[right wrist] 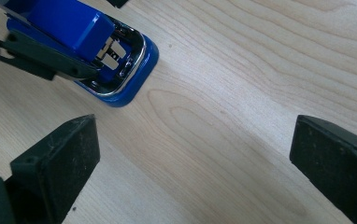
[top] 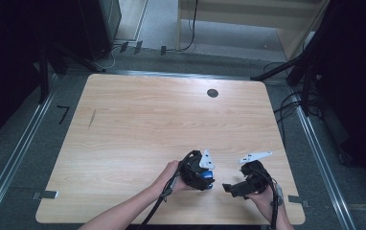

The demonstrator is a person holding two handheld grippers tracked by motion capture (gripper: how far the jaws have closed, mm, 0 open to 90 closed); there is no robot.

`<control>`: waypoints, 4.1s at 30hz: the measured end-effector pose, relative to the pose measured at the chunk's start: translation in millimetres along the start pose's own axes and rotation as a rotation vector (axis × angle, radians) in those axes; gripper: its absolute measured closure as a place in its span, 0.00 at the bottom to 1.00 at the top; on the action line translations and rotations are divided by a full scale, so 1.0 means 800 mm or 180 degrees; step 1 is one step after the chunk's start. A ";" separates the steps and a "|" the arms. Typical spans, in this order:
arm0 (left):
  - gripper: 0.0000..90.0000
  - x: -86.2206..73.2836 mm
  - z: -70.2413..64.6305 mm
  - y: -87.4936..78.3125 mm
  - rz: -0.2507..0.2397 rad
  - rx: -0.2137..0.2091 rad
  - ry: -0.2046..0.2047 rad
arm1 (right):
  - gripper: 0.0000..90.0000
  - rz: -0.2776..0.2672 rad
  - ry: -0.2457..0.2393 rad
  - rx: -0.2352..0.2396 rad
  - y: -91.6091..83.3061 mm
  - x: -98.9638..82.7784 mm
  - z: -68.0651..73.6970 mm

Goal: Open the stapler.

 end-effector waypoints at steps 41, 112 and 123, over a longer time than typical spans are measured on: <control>0.72 0.015 -0.005 -0.045 -0.0394 -0.0301 0.0342 | 0.60 -0.0530 0.0143 0.0208 0.024 0.030 0.029; 0.74 -0.003 0.008 -0.132 -0.0430 -0.0159 0.0386 | 0.95 -0.0327 -0.0352 0.0049 0.048 0.030 0.058; 0.74 -0.022 0.014 -0.153 -0.0485 -0.0095 0.0272 | 0.95 -0.0334 -0.0337 0.0025 0.049 0.030 0.058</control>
Point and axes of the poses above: each handheld gripper's, and its own axes: y roughly forward along the jaws, x roughly out of its top, z roughly to its left, the point moved 5 cm from there along y, roughly forward along the jaws, and after that the axes turned 13 degrees about -z, right-handed, at the moved point
